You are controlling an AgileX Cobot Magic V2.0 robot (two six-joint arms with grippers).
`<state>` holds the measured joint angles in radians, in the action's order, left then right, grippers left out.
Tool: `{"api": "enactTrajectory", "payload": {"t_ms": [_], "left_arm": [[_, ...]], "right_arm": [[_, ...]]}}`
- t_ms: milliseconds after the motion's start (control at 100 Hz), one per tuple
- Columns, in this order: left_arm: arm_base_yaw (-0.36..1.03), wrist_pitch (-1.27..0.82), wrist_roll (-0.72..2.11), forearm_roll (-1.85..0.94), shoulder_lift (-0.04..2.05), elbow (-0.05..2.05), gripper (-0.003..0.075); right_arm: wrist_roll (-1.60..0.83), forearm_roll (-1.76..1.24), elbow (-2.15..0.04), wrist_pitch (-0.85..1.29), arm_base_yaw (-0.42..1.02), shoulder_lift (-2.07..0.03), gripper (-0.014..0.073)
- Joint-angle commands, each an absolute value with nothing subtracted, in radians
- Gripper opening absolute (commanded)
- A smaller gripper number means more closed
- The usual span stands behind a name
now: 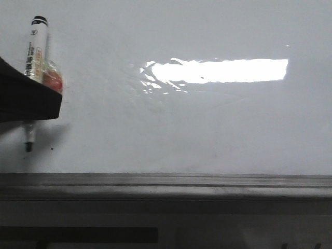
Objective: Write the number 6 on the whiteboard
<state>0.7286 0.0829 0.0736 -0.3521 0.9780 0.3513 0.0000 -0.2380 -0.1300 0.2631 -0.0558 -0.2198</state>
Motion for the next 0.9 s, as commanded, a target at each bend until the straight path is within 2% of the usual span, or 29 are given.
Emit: {"api": "enactTrajectory", "payload": {"t_ms": [0,100,360,530,690,890], "left_arm": [[0.727,0.14,0.071,-0.384,1.016,0.374,0.0191],[0.727,0.144,0.071,-0.384,1.041,0.374,-0.0022],[0.732,0.151,0.071,-0.384,1.046,0.374,-0.0019],[0.761,0.079,0.071,-0.342,1.034,0.394,-0.0019],[0.806,0.058,0.073,-0.226,0.991,0.422,-0.0019],[0.811,-0.042,0.075,-0.096,0.974,0.467,-0.0019]], "right_arm": [[0.0,-0.241,-0.165,0.181,-0.058,-0.237,-0.0064],[0.0,-0.241,-0.169,0.191,-0.058,-0.237,-0.0064],[0.0,-0.241,-0.2,0.256,-0.006,-0.238,-0.0064],[-0.126,-0.241,-0.27,0.363,0.07,-0.245,-0.0064],[-0.158,-0.245,-0.344,0.45,0.158,-0.317,-0.0064],[-0.192,-0.25,-0.431,0.46,0.269,-0.449,-0.0064]]}}
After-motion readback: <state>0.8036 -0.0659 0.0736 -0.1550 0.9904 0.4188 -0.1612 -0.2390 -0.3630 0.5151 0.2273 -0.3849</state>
